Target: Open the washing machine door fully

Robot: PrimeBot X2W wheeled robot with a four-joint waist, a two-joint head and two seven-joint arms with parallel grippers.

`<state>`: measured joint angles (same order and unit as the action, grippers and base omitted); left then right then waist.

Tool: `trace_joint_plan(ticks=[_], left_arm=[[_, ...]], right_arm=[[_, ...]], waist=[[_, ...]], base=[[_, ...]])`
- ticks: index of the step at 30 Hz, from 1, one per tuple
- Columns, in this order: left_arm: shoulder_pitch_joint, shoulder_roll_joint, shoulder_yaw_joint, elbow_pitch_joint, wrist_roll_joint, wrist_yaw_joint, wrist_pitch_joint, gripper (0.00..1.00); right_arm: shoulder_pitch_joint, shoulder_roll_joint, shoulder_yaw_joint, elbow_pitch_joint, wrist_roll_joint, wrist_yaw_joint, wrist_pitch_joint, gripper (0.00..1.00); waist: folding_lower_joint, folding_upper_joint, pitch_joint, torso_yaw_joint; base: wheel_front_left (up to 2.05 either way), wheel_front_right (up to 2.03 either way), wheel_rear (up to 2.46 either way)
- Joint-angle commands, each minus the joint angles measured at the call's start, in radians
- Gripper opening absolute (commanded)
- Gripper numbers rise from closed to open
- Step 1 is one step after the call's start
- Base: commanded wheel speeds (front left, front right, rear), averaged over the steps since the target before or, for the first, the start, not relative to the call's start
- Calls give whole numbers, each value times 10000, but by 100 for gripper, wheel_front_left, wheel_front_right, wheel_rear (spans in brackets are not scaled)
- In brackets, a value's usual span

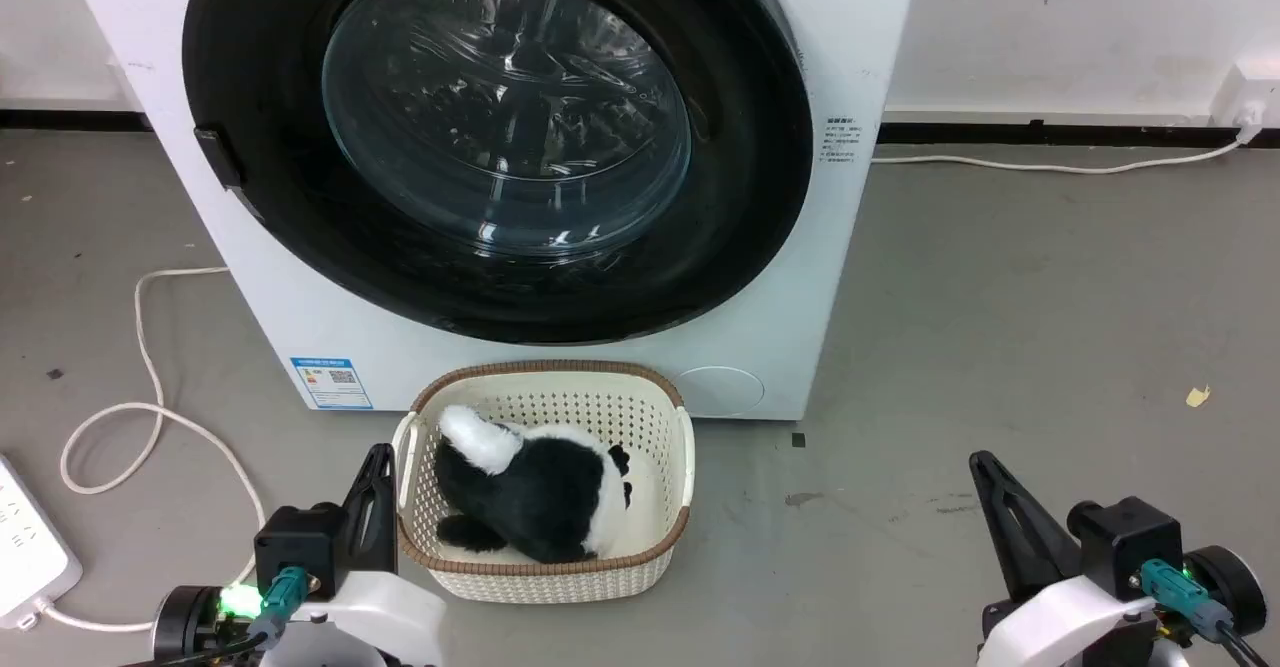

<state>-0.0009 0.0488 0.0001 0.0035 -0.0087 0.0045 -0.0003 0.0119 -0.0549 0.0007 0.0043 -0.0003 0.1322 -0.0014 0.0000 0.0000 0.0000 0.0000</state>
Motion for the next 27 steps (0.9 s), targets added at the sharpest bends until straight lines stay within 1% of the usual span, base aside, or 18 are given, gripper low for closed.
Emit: trace_joint_plan(ticks=[1, 27], left_arm=[[9, 14, -1, -35, 87, -45, 3, 0], [9, 14, -1, -35, 87, -45, 3, 0]], right_arm=[[-119, 47, -7, -43, 3, -15, 14, 0], [-119, 47, -7, -43, 3, -15, 14, 0]], waist=[[0, 0, 0, 0], [0, 0, 0, 0]], base=[[0, 0, 0], [0, 0, 0]])
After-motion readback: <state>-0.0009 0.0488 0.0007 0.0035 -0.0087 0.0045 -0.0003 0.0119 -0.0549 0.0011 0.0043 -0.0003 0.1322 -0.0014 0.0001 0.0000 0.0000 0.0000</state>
